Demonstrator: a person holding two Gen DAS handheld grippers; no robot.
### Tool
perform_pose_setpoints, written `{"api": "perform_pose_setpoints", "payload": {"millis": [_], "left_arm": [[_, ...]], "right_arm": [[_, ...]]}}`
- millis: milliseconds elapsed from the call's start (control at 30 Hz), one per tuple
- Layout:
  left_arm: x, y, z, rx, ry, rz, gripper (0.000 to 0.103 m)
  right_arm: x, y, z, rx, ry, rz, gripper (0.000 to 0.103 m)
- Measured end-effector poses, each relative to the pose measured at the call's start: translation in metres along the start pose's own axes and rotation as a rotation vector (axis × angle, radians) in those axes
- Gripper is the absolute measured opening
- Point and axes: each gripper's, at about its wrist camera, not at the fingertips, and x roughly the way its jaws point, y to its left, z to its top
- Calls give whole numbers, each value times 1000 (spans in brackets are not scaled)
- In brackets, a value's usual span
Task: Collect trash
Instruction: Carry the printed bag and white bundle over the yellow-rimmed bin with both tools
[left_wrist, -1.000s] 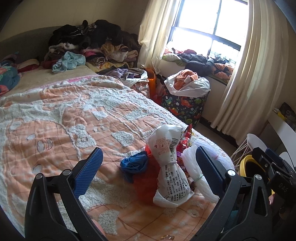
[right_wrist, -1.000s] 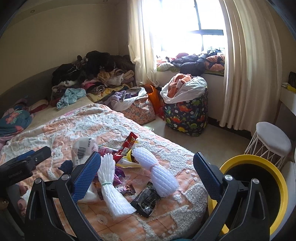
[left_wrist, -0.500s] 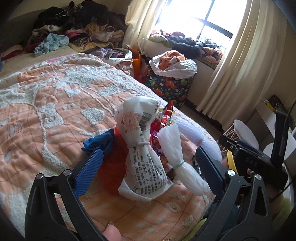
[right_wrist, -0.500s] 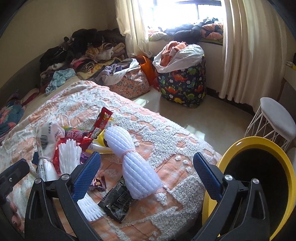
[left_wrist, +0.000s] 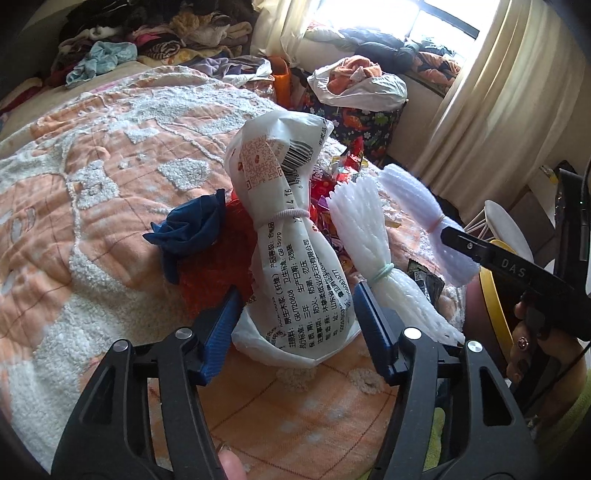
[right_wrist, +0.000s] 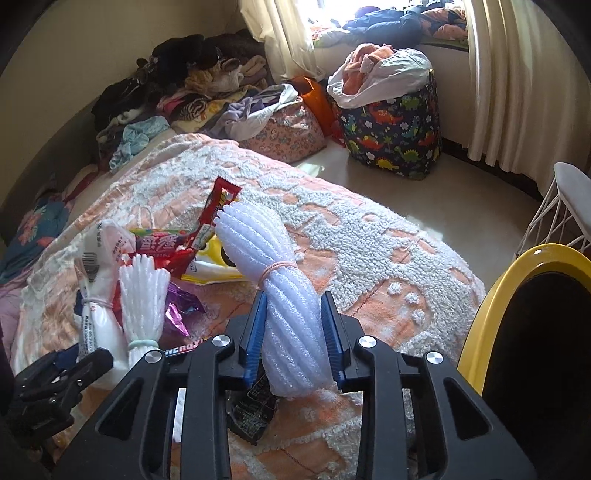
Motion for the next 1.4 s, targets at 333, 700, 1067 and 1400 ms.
{"api": "perform_pose_setpoints", "payload": {"millis": [333, 700, 1067, 1400], "left_arm": [[-36, -4, 15, 40, -128, -57, 33], [-62, -59, 38, 132, -210, -173, 32], [-46, -138, 23, 271, -170, -303, 32], [-23, -193, 1, 379, -83, -382, 32]], "right_arm": [[-47, -11, -10, 63, -111, 42, 27], [-99, -39, -19, 132, -211, 19, 27], [-141, -93, -36, 268, -270, -60, 27], [-160, -151, -48, 414, -287, -145, 27]]}}
